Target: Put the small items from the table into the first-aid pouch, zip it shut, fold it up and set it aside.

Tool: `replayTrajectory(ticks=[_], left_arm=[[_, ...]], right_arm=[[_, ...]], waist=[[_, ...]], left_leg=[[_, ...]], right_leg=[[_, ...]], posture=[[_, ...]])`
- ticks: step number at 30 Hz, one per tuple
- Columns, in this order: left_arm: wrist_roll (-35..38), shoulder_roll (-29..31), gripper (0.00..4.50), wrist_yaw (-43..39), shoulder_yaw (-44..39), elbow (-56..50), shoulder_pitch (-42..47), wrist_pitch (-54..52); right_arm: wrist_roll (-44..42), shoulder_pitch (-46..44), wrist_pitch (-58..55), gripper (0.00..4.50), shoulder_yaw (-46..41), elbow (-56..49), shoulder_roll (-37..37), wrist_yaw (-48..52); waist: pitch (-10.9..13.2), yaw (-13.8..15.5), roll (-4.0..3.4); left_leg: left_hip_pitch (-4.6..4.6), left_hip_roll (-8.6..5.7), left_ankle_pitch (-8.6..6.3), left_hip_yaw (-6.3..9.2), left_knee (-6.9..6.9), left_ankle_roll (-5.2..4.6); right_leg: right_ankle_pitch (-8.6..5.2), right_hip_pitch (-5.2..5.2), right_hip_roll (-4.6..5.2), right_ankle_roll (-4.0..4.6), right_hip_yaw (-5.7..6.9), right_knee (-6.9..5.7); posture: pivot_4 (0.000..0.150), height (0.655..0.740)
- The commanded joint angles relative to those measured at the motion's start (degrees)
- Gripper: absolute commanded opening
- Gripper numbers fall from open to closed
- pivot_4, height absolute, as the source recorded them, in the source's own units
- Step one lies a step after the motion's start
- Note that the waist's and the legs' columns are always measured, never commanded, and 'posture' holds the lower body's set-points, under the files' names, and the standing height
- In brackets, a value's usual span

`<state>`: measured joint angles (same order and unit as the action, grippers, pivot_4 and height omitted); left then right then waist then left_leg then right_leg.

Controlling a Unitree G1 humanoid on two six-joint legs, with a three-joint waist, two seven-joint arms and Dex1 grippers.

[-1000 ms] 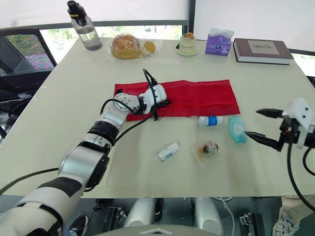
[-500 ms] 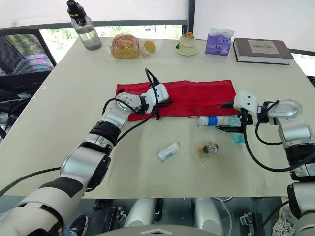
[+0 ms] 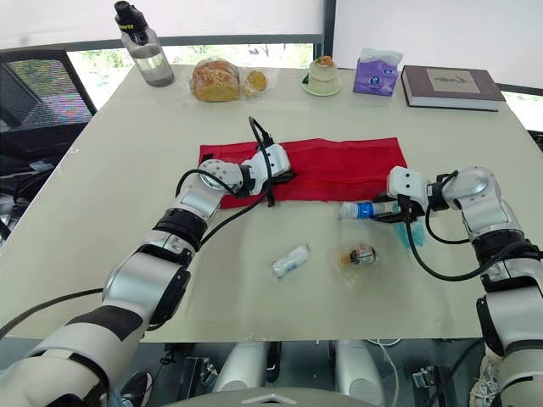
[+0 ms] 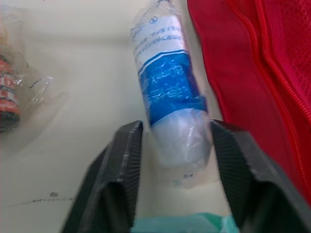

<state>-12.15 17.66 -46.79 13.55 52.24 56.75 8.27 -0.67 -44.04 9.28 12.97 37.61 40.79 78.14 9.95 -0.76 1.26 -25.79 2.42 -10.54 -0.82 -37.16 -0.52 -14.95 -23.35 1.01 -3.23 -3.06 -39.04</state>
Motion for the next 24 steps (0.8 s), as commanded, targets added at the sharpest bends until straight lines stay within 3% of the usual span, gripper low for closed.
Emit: replayTrajectory(ticks=[1, 8, 18, 24], left_arm=[[0.8, -0.4, 0.0, 0.5, -0.3, -2.9, 0.0, 0.0], [1.5, -0.3, 0.0, 0.1, -0.9, -4.3, -0.4, -1.1], [2.7, -0.5, 0.0, -1.2, -0.8, -8.0, -1.2, -3.8], [3.7, -0.6, 0.0, -2.6, -0.9, -11.2, -1.9, -6.1]], right_arm=[[-0.6, -0.6, 2.4, 0.15, -1.7, -1.5, -0.2, -1.0], [-4.4, 3.5, -6.4, 0.07, -3.5, -12.1, 0.6, -1.1], [-3.0, 5.6, -41.8, 0.07, -3.5, -34.1, 1.8, -13.3], [0.4, 5.0, -55.3, 0.07, 0.1, -41.8, 0.1, -21.2]], waist=[[0.0, 0.0, 0.0], [0.0, 0.1, 0.0], [0.0, 0.1, -0.01], [0.0, 0.1, -0.01]], left_leg=[[0.0, 0.0, 0.0, 0.0, 0.0, 0.0], [0.0, 0.0, 0.0, 0.01, 0.0, 0.0], [-0.01, 0.0, 0.0, 0.02, -0.01, 0.0], [-0.08, 0.0, 0.0, 0.02, 0.0, 0.0]], right_leg=[[0.0, 0.0, 0.0, 0.0, 0.0, 0.0], [0.0, 0.0, 0.0, 0.0, 0.01, -0.02], [0.0, -0.02, 0.0, 0.0, 0.01, -0.07], [0.0, -0.09, 0.0, 0.01, 0.01, -0.08]], posture=[[0.15, 0.74], [0.15, 0.74], [0.15, 0.74], [0.15, 0.74]])
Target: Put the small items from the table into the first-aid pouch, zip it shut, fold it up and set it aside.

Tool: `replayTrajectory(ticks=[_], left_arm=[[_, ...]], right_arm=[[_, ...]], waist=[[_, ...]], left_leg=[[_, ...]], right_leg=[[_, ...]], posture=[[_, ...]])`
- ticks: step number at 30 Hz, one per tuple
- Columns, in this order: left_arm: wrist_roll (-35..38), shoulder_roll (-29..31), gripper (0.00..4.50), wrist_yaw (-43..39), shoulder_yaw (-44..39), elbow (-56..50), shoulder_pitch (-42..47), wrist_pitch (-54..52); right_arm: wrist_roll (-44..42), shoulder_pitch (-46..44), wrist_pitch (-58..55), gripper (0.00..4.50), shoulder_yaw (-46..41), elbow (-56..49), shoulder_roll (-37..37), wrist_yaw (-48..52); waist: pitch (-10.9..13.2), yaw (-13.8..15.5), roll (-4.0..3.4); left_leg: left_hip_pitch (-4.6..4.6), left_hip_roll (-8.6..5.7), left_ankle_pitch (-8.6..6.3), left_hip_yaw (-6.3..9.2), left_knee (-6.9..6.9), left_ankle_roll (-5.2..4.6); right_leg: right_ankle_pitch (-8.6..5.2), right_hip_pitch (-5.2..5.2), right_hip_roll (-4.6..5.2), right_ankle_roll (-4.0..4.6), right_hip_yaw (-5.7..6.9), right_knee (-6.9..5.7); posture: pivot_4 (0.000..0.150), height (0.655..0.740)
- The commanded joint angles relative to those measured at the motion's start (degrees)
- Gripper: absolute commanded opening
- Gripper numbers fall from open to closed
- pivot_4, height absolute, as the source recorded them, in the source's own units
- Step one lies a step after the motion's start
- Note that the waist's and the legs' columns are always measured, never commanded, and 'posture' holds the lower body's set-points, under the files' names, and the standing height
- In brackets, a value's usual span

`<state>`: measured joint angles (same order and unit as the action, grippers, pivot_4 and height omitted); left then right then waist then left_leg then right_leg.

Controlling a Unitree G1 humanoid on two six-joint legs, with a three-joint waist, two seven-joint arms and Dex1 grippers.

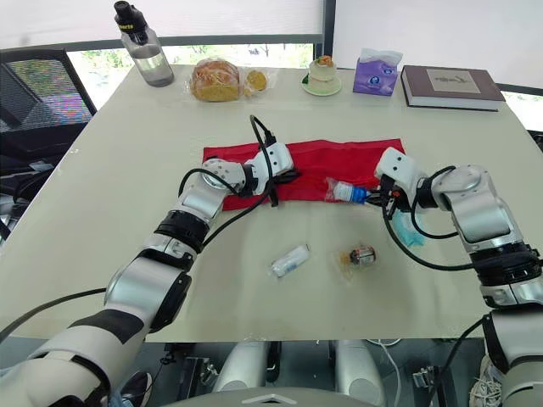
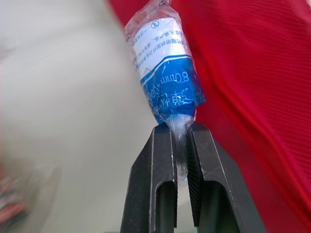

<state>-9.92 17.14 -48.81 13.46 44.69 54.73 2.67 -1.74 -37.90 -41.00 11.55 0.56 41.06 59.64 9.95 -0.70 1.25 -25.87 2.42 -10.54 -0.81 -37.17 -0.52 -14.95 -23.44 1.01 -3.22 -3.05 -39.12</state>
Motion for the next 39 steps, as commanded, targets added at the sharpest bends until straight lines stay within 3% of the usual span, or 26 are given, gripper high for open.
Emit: replayTrajectory(ticks=[1, 10, 20, 25, 30, 39], left_arm=[[1.6, -0.1, 0.0, -0.8, -0.7, -4.2, 0.0, -0.8], [2.0, -2.1, 0.0, -1.1, 0.4, -8.6, -1.3, -3.8], [2.2, -3.9, 0.0, -1.4, 1.5, -13.4, -3.6, -6.5], [2.3, -5.0, 0.0, -1.3, 1.9, -15.9, -4.9, -8.1], [2.4, -5.8, 0.0, -1.0, 2.0, -16.9, -5.3, -9.2], [2.5, -6.6, 0.0, -1.1, 2.3, -18.4, -6.1, -10.3]], right_arm=[[1.9, -1.5, -7.3, 0.07, 2.4, -5.7, -0.9, -3.9], [3.1, -3.7, -11.8, 0.07, 7.7, -8.2, -2.9, -6.9], [2.1, -7.4, -20.6, 0.07, 5.1, -3.7, -10.1, -14.3], [-2.3, -8.5, -29.3, 0.07, 0.4, -4.2, -17.5, -18.0], [-8.3, -10.0, -43.7, 0.07, -12.3, -4.2, -28.6, -22.3], [-8.8, -12.4, -45.6, 0.07, -23.4, -0.5, -37.8, -33.4]], waist=[[0.0, 0.0, 0.0], [0.0, 0.1, 0.0], [0.0, -0.1, 0.0], [0.0, -0.1, -0.01], [0.0, -0.1, -0.02], [0.0, -0.2, -0.03]], left_leg=[[-0.02, 0.0, 0.0, 0.0, 0.0, 0.0], [-0.06, 0.0, 0.0, 0.0, -0.03, 0.0], [-0.06, 0.0, 0.0, 0.01, -0.02, -0.01], [-0.05, 0.01, 0.0, 0.02, -0.02, 0.0], [-0.05, 0.01, 0.0, 0.04, -0.02, -0.01], [-0.06, 0.0, 0.0, 0.03, -0.01, 0.0]], right_leg=[[0.0, -0.01, 0.0, 0.0, 0.0, 0.0], [0.0, -0.02, 0.01, 0.0, 0.0, 0.0], [0.0, -0.03, 0.0, 0.0, 0.01, -0.02], [0.0, -0.03, -0.01, 0.0, 0.01, -0.05], [0.0, -0.03, 0.0, 0.01, 0.03, -0.1], [0.0, -0.14, 0.01, 0.01, 0.02, -0.29]], posture=[[0.15, 0.74], [0.15, 0.74], [0.15, 0.74], [0.15, 0.74], [0.15, 0.74], [0.15, 0.74]])
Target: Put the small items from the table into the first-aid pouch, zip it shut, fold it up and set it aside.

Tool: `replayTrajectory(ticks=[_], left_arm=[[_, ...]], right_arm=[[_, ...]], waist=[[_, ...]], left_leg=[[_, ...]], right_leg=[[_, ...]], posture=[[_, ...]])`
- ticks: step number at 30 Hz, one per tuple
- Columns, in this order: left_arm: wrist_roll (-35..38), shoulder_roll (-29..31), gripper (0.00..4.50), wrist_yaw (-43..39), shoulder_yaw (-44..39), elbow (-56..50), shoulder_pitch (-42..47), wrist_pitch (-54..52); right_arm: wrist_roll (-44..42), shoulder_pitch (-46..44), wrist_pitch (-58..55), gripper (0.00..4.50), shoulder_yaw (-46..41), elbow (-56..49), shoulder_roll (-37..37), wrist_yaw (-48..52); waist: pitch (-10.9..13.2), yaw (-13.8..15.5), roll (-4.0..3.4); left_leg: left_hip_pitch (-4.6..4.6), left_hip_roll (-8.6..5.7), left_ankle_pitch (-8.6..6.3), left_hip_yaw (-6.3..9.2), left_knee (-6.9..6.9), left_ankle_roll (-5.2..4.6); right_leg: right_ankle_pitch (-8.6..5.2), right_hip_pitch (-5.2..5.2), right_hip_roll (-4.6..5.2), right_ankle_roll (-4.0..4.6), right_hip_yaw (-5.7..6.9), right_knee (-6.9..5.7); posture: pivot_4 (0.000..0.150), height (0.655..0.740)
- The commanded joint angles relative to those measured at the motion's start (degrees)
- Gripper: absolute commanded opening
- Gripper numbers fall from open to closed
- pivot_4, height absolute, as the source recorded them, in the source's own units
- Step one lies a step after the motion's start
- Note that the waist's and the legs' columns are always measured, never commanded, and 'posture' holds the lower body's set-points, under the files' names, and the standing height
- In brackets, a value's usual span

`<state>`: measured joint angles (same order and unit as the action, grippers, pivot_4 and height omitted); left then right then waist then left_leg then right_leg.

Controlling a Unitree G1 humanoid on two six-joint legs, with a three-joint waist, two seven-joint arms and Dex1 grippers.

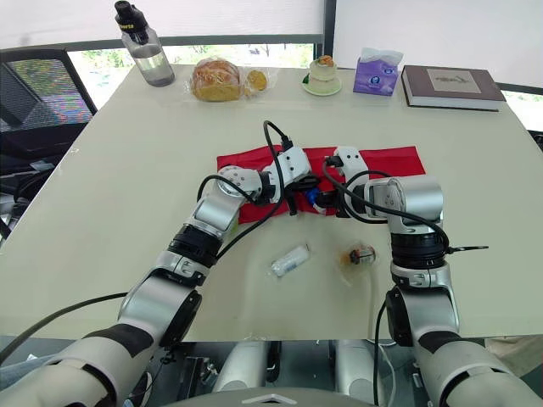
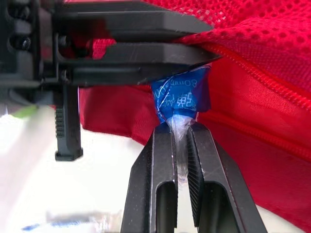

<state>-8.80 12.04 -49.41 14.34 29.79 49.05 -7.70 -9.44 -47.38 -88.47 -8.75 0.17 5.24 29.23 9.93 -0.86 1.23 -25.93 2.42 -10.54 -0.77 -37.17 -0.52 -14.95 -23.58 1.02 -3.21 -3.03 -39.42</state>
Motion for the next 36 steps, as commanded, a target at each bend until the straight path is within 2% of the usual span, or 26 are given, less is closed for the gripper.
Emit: replayTrajectory(ticks=[1, 10, 19, 21, 22, 25, 28, 30, 33, 36], left_arm=[[1.4, -1.6, 0.0, -0.6, 1.5, -3.8, -0.7, 0.0], [1.4, -1.7, 0.0, -0.5, 2.0, -5.4, -2.0, -0.4], [1.4, -1.6, 0.0, -0.5, 2.1, -6.1, -3.0, -0.4], [1.2, -1.5, 0.0, -0.5, 2.1, -5.7, -3.0, -0.1], [1.2, -1.5, 0.0, -0.4, 2.0, -5.6, -3.0, 0.0], [1.3, -1.4, 0.0, -0.2, 1.6, -4.9, -2.6, 0.2], [1.2, -1.3, 0.0, 0.1, 1.2, -3.8, -2.1, 0.6], [1.2, -1.2, 0.0, 0.3, 1.0, -3.2, -1.9, 0.8], [1.2, -0.6, 0.0, 0.6, 0.4, -1.7, -1.2, 1.4], [1.5, -0.1, 0.0, 0.8, -0.4, -0.7, -0.9, 1.7]], right_arm=[[-1.1, -3.2, 2.3, 0.07, -4.0, 0.5, -2.8, -3.9], [-2.7, -5.9, -0.6, 0.07, -12.5, 4.8, -7.8, -9.0], [-5.2, -8.9, -0.8, 0.07, -25.3, 8.3, -13.1, -14.1], [-6.5, -7.3, -1.8, 0.79, -23.2, 6.7, -12.8, -13.0], [-6.8, -6.5, -2.3, 0.92, -22.2, 5.9, -12.8, -12.7], [-7.6, -4.4, -3.5, 2.31, -19.5, 3.4, -12.5, -12.5], [-8.6, -2.0, -3.0, 3.25, -14.7, 1.0, -10.1, -11.4], [-9.5, -0.6, -2.3, 3.25, -11.7, -0.2, -8.2, -10.6], [-10.9, 3.1, 1.9, 3.25, -2.8, -4.5, -1.6, -6.8], [-13.4, 6.0, 4.1, 3.25, 1.1, -9.1, 3.7, -3.5]], waist=[[0.0, 0.0, 0.0], [0.0, -0.1, -0.01], [0.0, -0.2, -0.02], [0.0, -0.2, -0.02], [0.0, -0.2, -0.02], [0.0, -0.3, -0.03], [0.0, -0.4, -0.03], [0.0, -0.3, -0.04], [0.0, -0.1, -0.04], [0.0, -0.2, -0.03]], left_leg=[[0.0, 0.0, 0.0, 0.0, 0.0, 0.0], [0.0, 0.0, 0.0, 0.0, 0.02, 0.0], [0.01, 0.0, 0.0, 0.0, 0.07, 0.0], [0.01, 0.0, 0.0, 0.0, 0.08, 0.0], [0.01, 0.0, 0.0, 0.0, 0.09, 0.0], [0.0, 0.0, 0.0, 0.0, 0.11, 0.0], [0.04, 0.0, 0.0, -0.01, 0.11, 0.0], [0.04, 0.0, 0.0, 0.0, 0.12, 0.0], [-0.02, -0.01, 0.0, 0.0, 0.11, 0.0], [-0.03, -0.02, 0.0, 0.0, 0.1, 0.0]], right_leg=[[0.0, 0.0, 0.0, 0.0, 0.0, 0.0], [0.0, -0.01, 0.0, 0.0, 0.0, -0.01], [0.0, -0.02, 0.0, 0.0, 0.0, -0.01], [0.0, -0.02, 0.0, 0.0, 0.0, 0.0], [0.0, -0.02, 0.0, 0.0, 0.0, 0.01], [0.0, -0.02, 0.0, 0.01, 0.0, 0.02], [-0.01, -0.01, 0.0, 0.0, -0.01, 0.02], [-0.01, -0.01, 0.0, 0.0, 0.0, 0.02], [-0.01, -0.02, 0.01, 0.0, 0.01, 0.09], [-0.01, -0.01, 0.03, -0.01, 0.0, 0.15]], posture=[[0.15, 0.74], [0.15, 0.74], [0.15, 0.74], [0.15, 0.74], [0.15, 0.74], [0.15, 0.74], [0.15, 0.74], [0.15, 0.74], [0.15, 0.74], [0.15, 0.74]])
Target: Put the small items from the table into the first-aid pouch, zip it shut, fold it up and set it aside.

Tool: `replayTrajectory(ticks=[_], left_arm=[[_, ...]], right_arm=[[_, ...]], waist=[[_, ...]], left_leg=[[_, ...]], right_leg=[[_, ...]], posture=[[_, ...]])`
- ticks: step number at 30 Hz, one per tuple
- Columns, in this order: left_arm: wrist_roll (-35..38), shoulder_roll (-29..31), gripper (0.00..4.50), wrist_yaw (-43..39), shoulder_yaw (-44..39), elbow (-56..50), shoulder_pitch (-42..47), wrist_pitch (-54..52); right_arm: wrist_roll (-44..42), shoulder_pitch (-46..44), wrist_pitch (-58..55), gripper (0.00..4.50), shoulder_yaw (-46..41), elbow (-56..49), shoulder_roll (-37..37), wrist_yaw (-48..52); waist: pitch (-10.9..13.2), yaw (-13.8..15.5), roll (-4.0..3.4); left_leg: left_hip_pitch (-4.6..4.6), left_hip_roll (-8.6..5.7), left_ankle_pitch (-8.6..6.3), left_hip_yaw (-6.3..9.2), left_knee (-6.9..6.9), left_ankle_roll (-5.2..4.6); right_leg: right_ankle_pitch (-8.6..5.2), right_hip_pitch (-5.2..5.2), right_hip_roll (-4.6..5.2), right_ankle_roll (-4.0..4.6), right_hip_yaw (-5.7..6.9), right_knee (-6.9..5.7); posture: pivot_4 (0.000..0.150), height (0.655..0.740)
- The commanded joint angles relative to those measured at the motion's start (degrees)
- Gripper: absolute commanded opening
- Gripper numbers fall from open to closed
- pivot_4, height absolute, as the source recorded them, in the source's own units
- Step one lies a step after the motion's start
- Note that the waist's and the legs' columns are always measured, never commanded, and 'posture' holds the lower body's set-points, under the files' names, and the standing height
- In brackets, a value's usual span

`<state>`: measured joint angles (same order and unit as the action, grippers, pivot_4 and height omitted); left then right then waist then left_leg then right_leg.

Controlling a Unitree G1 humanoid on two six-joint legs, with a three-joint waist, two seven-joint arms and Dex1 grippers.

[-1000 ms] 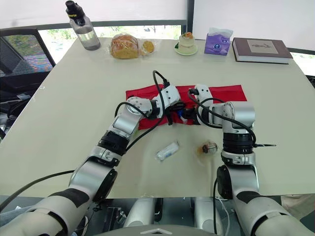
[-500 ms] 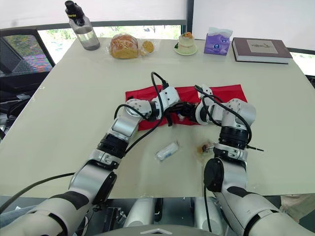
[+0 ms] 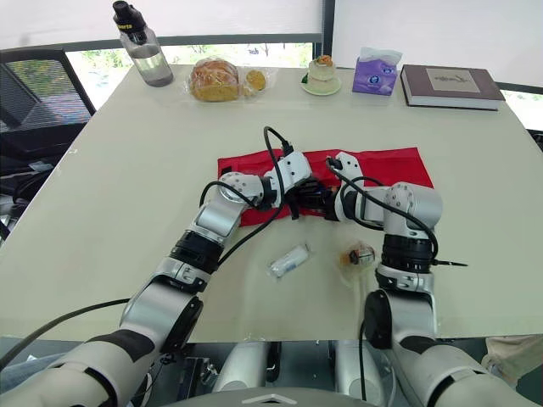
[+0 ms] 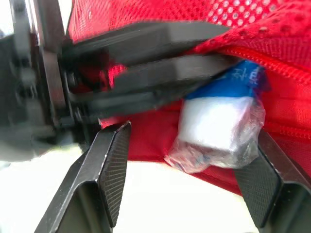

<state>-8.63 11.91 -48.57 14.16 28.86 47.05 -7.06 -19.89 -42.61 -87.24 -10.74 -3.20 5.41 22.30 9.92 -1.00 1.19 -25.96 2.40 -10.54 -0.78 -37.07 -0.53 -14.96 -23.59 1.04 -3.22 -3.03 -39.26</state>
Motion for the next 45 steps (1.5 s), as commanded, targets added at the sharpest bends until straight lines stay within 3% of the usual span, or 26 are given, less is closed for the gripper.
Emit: replayTrajectory(ticks=[1, 13, 15, 19, 20, 34, 45], left_arm=[[1.6, 0.1, 0.0, -0.1, -0.4, 0.3, 1.1, 1.0], [3.0, 0.6, 0.0, -0.7, 0.1, 0.5, 1.1, 1.0], [3.1, 0.5, 0.0, -0.9, 0.2, 0.5, 1.1, 1.2], [3.1, 0.4, 0.0, -1.1, 0.3, 0.4, 1.1, 1.3], [3.1, 0.4, 0.0, -1.1, 0.4, 0.4, 1.1, 1.3], [3.4, 0.0, 0.0, -1.8, 0.6, -0.8, 0.1, 1.6], [3.3, -0.6, 0.0, -2.1, 1.1, -1.1, -0.7, 1.9]], right_arm=[[-3.7, 2.0, 3.7, 3.25, 4.1, -6.8, 5.0, 4.4], [-5.6, 9.8, 21.0, 3.25, 14.2, -12.4, 23.3, 17.6], [-4.2, 11.7, 28.1, 2.42, 17.9, -12.5, 26.1, 21.8], [-2.9, 12.9, 36.0, 0.33, 20.5, -9.9, 26.4, 24.4], [-2.2, 12.4, 37.1, 0.16, 21.2, -8.6, 26.2, 24.5], [5.6, 4.4, 47.7, 0.16, 23.4, 8.6, 17.4, 19.6], [13.0, 1.8, 58.4, 0.16, 23.3, 18.7, 15.0, 16.2]], waist=[[0.0, 0.0, 0.0], [0.0, -0.2, 0.01], [0.0, -0.2, 0.01], [0.0, -0.1, 0.02], [0.0, 0.0, 0.02], [0.0, 0.1, 0.02], [0.0, 0.2, 0.02]], left_leg=[[0.0, 0.0, 0.0, 0.0, 0.0, 0.0], [-0.02, 0.02, 0.0, 0.0, 0.03, -0.01], [-0.01, 0.03, 0.0, 0.01, 0.05, -0.01], [-0.02, 0.03, 0.0, 0.0, 0.05, 0.0], [-0.02, 0.03, 0.0, 0.0, 0.04, 0.0], [-0.02, 0.03, 0.0, -0.01, 0.03, 0.0], [-0.02, 0.03, 0.0, -0.01, 0.06, 0.0]], right_leg=[[0.0, 0.0, 0.0, 0.0, 0.0, 0.0], [0.0, 0.02, -0.03, -0.01, -0.01, 0.21], [0.0, 0.02, -0.04, -0.01, -0.01, 0.21], [0.0, 0.02, -0.04, -0.02, -0.02, 0.24], [0.0, 0.02, -0.04, -0.02, -0.02, 0.24], [0.0, 0.03, -0.04, -0.01, -0.01, 0.26], [0.0, 0.03, -0.04, -0.01, -0.01, 0.25]], posture=[[0.15, 0.74], [0.15, 0.74], [0.15, 0.74], [0.15, 0.74], [0.15, 0.74], [0.15, 0.74], [0.15, 0.74]])
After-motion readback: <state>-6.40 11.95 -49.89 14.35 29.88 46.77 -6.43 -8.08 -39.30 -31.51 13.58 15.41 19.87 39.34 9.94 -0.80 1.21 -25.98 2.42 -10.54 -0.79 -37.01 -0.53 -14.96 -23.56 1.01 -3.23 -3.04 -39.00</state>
